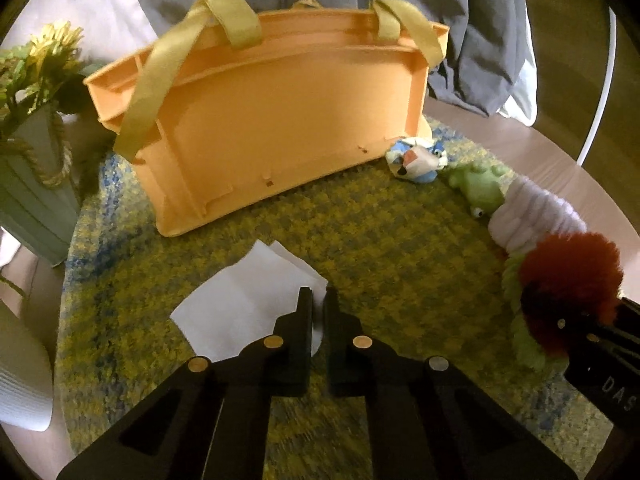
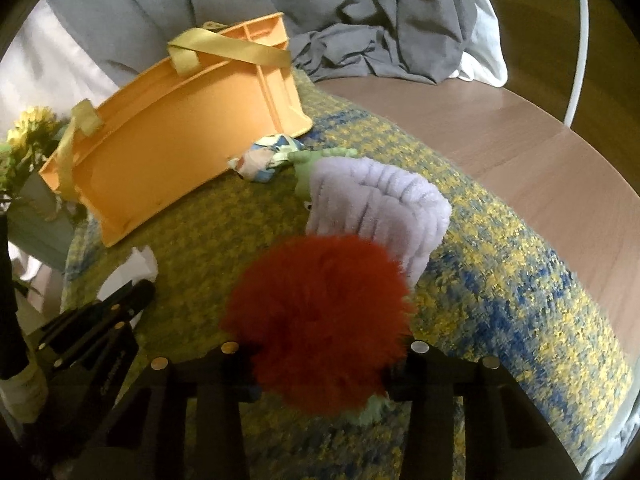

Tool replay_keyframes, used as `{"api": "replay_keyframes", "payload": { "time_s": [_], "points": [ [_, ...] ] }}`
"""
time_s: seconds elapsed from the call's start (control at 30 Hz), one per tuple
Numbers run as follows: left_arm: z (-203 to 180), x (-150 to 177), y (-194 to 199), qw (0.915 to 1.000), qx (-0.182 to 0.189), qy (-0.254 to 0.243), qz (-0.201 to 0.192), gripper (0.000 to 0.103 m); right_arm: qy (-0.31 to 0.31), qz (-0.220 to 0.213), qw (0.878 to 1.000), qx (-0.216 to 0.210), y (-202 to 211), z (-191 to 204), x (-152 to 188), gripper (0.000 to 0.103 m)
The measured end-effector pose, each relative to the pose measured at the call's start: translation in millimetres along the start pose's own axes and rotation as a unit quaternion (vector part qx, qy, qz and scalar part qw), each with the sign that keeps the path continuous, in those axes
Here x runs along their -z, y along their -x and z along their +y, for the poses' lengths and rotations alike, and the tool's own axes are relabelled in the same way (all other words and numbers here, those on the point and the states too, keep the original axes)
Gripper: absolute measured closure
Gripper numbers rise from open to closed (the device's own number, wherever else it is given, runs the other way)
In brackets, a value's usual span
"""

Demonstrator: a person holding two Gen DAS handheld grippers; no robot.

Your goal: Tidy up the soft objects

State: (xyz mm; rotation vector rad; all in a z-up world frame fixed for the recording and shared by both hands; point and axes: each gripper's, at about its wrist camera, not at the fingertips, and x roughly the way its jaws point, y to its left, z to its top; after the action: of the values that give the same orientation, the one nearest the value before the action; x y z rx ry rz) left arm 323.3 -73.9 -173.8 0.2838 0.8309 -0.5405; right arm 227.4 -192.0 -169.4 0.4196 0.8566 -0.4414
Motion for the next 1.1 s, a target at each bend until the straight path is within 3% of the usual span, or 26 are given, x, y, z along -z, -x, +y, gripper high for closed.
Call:
{"api": "replay_keyframes", "payload": {
  "time_s": [0.33, 1.1],
  "points": [
    [4, 1, 34, 0.9992, 0.008, 0.031, -0.025, 0.096, 0.019, -0.028, 0.999, -0.024, 28, 7, -2, 0.061],
    [3, -12, 129, 0.9884, -0.042, 0.098, -0.108, 0.099, 0.082, -0.091, 0.987, -0.107, 95, 17, -32, 0.061]
  ]
}}
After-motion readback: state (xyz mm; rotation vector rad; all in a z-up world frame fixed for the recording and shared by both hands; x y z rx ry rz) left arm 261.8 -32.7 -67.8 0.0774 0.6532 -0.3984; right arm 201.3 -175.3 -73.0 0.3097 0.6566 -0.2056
